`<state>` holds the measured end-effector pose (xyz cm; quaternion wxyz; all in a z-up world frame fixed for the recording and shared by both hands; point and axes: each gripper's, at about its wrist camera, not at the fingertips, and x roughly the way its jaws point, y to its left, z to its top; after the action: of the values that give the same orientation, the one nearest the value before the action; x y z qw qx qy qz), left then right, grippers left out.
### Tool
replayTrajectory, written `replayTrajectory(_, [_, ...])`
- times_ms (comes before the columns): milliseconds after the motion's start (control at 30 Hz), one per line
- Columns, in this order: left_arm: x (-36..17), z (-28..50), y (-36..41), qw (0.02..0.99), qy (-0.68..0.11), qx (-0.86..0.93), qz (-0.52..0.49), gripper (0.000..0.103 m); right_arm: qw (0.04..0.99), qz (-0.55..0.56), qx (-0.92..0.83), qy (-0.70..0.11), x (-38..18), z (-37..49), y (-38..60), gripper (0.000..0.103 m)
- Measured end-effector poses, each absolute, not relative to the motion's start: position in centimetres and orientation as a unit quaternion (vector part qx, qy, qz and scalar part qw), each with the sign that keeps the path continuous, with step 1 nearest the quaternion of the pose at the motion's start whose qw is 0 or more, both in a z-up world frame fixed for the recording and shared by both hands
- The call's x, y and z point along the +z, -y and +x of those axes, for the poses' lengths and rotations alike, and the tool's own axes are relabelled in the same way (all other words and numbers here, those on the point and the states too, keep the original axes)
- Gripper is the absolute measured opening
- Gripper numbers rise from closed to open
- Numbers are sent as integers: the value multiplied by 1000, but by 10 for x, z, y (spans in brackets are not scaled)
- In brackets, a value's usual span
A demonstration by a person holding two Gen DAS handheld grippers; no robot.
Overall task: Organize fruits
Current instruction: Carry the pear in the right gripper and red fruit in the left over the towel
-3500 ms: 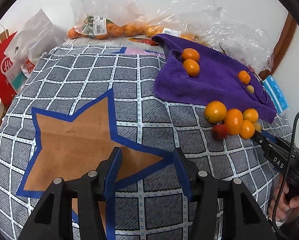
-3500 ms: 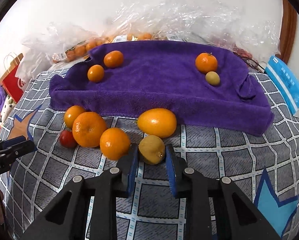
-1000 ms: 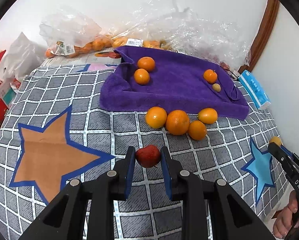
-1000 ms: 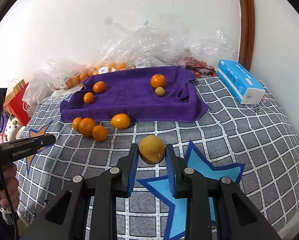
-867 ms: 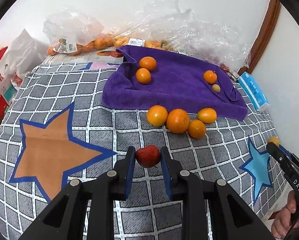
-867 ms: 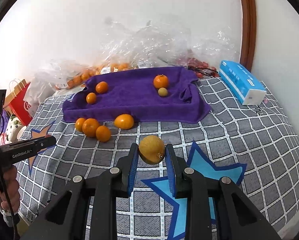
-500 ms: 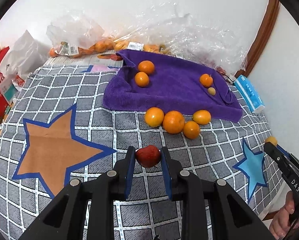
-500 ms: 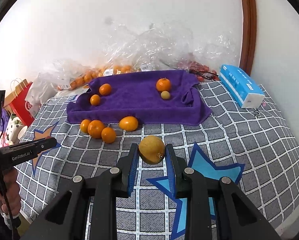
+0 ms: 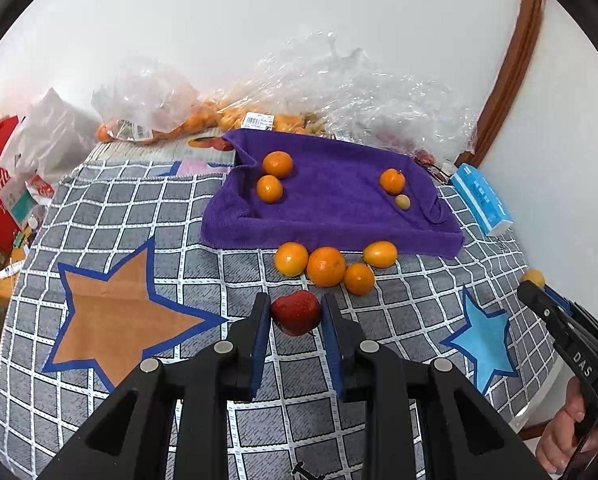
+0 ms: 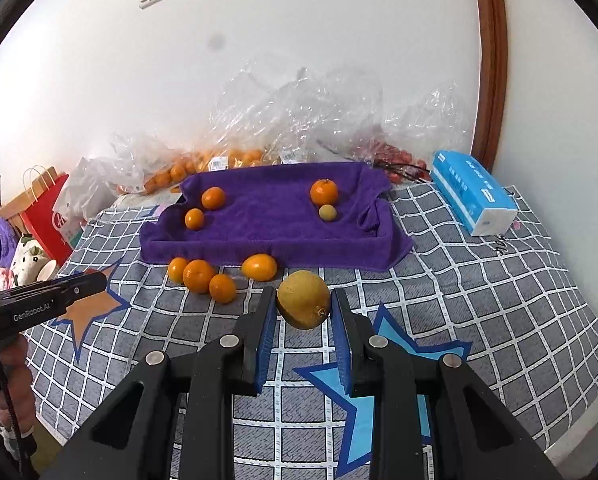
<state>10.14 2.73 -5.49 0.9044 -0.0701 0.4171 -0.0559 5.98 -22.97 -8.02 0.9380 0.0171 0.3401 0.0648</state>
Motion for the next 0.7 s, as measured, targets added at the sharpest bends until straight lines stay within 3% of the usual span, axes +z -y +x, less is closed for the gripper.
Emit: replayTrajectory(700, [-9,104,-25,920,-379,-72,-64,24,946,10,60,-318,-45,72,228,27])
